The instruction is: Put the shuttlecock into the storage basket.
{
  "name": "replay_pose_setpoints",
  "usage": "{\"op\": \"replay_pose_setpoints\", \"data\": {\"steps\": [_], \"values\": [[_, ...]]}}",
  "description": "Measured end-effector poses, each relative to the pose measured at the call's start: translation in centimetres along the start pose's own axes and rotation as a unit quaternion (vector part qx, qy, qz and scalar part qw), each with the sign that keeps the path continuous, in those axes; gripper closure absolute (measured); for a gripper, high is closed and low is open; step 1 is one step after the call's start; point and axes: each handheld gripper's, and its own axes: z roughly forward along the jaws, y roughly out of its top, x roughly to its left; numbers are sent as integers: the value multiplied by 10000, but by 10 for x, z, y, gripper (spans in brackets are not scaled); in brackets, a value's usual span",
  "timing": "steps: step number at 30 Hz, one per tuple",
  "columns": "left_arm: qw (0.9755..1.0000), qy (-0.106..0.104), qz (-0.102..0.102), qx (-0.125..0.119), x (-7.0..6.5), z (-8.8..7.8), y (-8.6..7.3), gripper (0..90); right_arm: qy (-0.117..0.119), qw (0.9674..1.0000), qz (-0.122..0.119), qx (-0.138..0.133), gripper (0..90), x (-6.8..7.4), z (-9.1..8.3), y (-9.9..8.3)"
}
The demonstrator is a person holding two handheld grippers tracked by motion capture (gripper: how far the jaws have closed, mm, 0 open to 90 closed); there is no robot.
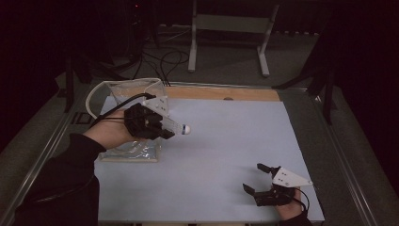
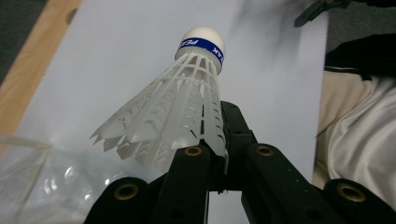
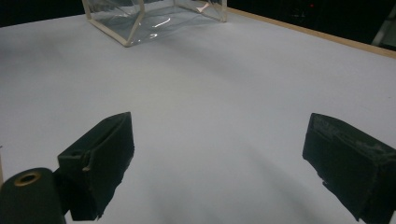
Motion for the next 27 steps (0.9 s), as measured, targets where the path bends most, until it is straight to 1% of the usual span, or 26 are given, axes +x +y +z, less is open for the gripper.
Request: {"op": "replay_pose_setpoints", "data": {"steps": [1,3,4,6,8,13,19,23,24,27], "values": [[10000,-3,-58,-52,0,-2,-3,900,0,10000,0,6,87,0,0,0],[9999,59,-96,-65,2,-8,-7,900,5,10000,7,10,87,0,0,0],[9998,95,-132,-62,2,-11,-10,900,-3,10000,-1,12,86,0,0,0],[9998,122,-125,-43,3,-13,-12,900,-3,10000,2,14,87,0,0,0],[9995,178,-242,-50,4,-18,-21,900,-7,10000,-2,14,87,0,0,0],[9989,293,-358,12,7,-24,-32,900,4,10000,-12,28,87,0,1,0],[9982,296,-524,1,11,-28,-44,900,-2,10000,-5,24,87,0,1,0],[9977,338,-579,-18,13,-33,-51,900,-6,10000,-8,26,86,0,0,-1],[9975,329,-621,-69,13,-34,-53,900,-9,10000,-10,26,87,0,0,-1],[9972,375,-645,-65,14,-38,-58,900,-9,10000,-16,29,87,-1,0,0]]}}
